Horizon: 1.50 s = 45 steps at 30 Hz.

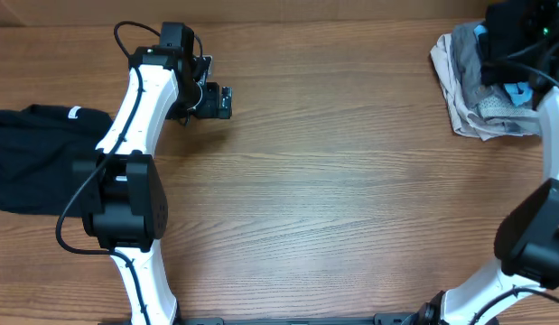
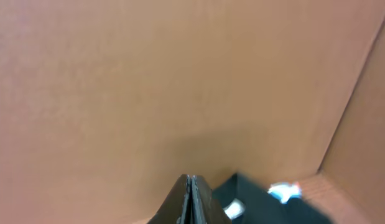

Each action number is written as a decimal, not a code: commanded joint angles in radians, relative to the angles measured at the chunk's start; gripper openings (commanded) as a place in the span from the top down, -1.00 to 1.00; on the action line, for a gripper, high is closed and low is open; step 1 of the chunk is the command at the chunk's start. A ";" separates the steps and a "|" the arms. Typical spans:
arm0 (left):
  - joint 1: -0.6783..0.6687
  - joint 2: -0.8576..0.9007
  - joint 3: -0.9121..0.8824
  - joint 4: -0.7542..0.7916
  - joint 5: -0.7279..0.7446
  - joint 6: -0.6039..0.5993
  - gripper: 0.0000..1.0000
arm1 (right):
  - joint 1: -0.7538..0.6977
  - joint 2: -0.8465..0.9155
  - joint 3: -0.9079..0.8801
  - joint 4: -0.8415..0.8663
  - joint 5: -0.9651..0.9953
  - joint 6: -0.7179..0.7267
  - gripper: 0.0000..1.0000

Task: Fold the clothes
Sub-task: 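Release and press the bundle onto the stack with the right gripper, then open the right gripper and lift it off the black t-shirt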

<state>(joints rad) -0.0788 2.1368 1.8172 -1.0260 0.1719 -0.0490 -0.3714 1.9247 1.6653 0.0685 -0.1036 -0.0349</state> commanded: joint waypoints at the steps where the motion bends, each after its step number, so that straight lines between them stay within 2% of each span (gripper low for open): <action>1: 0.000 0.003 -0.009 0.009 0.001 0.027 -1.00 | -0.023 0.082 0.017 0.064 0.110 -0.049 0.88; 12: 0.000 0.003 -0.009 0.032 0.001 0.027 -1.00 | -0.082 0.302 0.019 0.154 0.109 -0.040 0.87; 21: 0.000 0.003 -0.009 0.027 0.005 0.025 -1.00 | -0.147 0.517 0.019 0.085 0.012 0.032 0.82; 27: 0.000 0.003 -0.009 0.014 0.005 0.023 -1.00 | -0.146 0.532 0.035 0.054 -0.046 0.028 0.84; 34: 0.000 0.003 -0.009 0.009 0.005 0.024 -1.00 | -0.143 0.444 0.255 -0.164 -0.146 0.032 0.87; 39: 0.000 0.003 -0.009 0.010 0.004 0.024 -0.99 | -0.143 0.420 0.478 -0.387 -0.145 0.032 0.64; 41: 0.000 0.003 -0.009 0.011 0.004 0.027 -0.99 | -0.143 0.420 0.519 -0.429 -0.146 0.032 0.50; 45: 0.000 0.003 -0.009 0.012 0.004 0.027 -0.99 | -0.137 0.433 0.516 -0.446 -0.145 0.032 0.45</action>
<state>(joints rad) -0.0788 2.1372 1.8168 -1.0164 0.1719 -0.0456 -0.5152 2.3592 2.1670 -0.3580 -0.2382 -0.0013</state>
